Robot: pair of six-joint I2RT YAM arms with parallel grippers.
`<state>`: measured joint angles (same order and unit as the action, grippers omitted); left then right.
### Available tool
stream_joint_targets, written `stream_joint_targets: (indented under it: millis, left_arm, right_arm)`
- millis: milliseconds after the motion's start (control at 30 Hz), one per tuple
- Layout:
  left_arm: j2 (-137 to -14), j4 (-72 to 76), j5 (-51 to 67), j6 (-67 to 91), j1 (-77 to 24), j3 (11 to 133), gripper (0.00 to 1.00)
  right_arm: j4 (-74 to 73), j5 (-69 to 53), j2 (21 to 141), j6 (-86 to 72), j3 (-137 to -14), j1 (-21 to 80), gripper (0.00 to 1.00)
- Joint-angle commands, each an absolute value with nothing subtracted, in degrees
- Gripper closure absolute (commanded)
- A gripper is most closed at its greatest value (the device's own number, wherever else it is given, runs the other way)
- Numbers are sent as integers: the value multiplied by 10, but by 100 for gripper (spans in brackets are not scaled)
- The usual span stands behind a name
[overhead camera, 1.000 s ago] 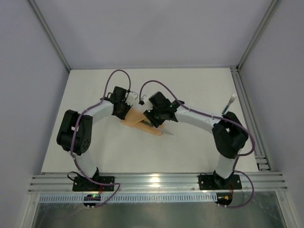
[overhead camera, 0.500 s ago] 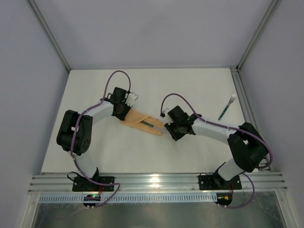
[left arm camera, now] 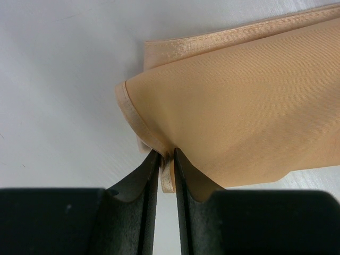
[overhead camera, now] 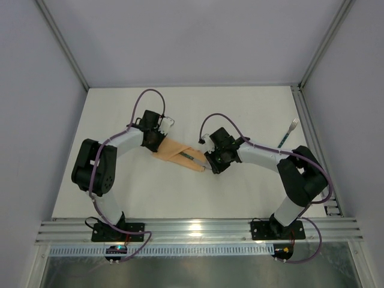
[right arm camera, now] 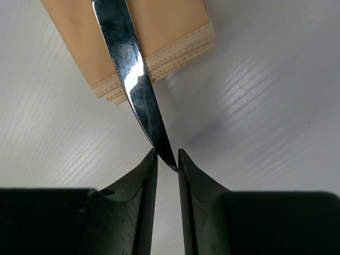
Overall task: Fold the napkin into a case and place the utensils inside
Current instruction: Stuff the knife into the folded napkin.
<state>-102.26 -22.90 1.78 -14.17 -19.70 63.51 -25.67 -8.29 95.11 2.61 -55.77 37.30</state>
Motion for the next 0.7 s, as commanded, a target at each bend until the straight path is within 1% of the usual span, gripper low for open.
stream_joint_targets:
  millis: [0,100,167,200,233,400,567,667]
  left_arm:
    - [-1003,-220,33,-149,-196,630,81]
    - [-1005,-221,38,-148,-196,635,81]
    - [-1005,-221,40,-146,-197,635,81]
    - [-1005,-221,40,-145,-196,635,81]
    - [-1005,-222,40,-146,-197,635,81]
    - [-1005,-221,38,-147,-197,638,81]
    - [-1010,-221,26,-151,-196,643,81]
    - [-1012,-215,19,-154,-196,642,81]
  right_arm:
    - [-266,-105,955,26,-573,368,76]
    - [-268,-106,957,31,-577,367,80]
    - [-272,-107,958,33,-579,367,85]
    - [-272,-106,959,35,-581,368,89]
    - [-272,-103,956,37,-581,368,91]
    - [-294,-64,960,78,-619,368,92]
    - [-358,-99,998,151,-687,367,92]
    - [-409,-98,1032,186,-728,368,92]
